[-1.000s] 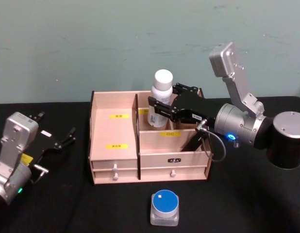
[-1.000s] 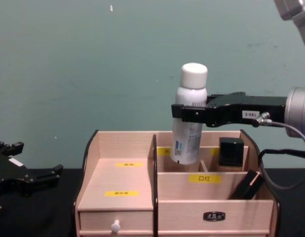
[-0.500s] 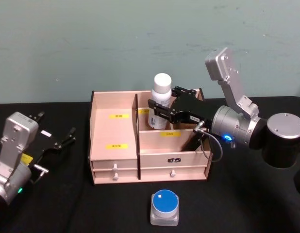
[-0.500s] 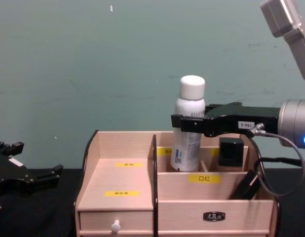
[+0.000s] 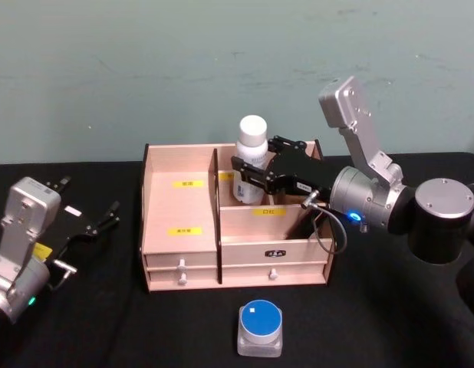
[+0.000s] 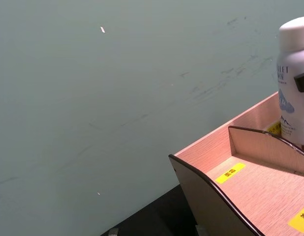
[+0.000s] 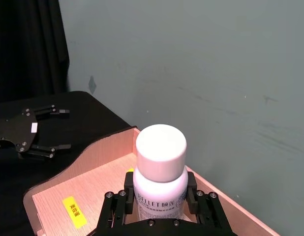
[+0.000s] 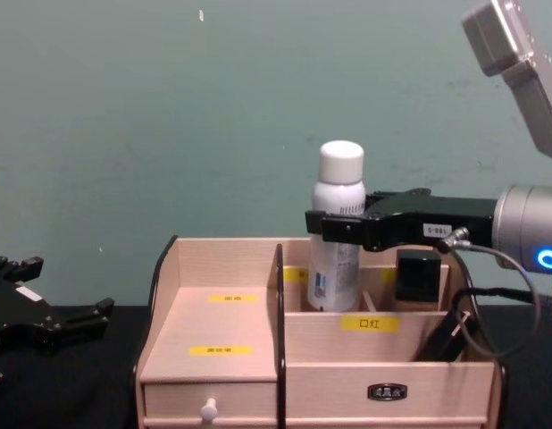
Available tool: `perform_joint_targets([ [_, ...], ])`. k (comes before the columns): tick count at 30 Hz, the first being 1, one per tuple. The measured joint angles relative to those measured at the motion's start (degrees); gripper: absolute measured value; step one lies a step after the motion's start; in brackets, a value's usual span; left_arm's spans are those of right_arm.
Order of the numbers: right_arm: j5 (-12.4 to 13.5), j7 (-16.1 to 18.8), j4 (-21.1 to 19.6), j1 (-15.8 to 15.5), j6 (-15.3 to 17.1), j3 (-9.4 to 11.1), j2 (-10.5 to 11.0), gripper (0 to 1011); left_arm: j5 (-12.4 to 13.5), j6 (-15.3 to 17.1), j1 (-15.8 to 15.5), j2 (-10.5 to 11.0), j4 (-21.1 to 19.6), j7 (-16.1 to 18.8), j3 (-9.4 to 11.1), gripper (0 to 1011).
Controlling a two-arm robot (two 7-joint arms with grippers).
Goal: Pick up the facial cleanser and watermelon frost from the table and place them into the tiered storage box.
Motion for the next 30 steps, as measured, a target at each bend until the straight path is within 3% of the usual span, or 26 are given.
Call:
perform_joint_targets([
  [24,-0.5,1.2,2.3,0.3,0.8,-0.6,-0.8,612,0.0,0.0,0.0,0.0,0.0,0.0,0.0,1010],
  [30,-0.5,1.1,2.3,0.3,0.8,-0.6,-0.8,750,0.0,0.0,0.0,0.0,0.0,0.0,0.0,1010],
])
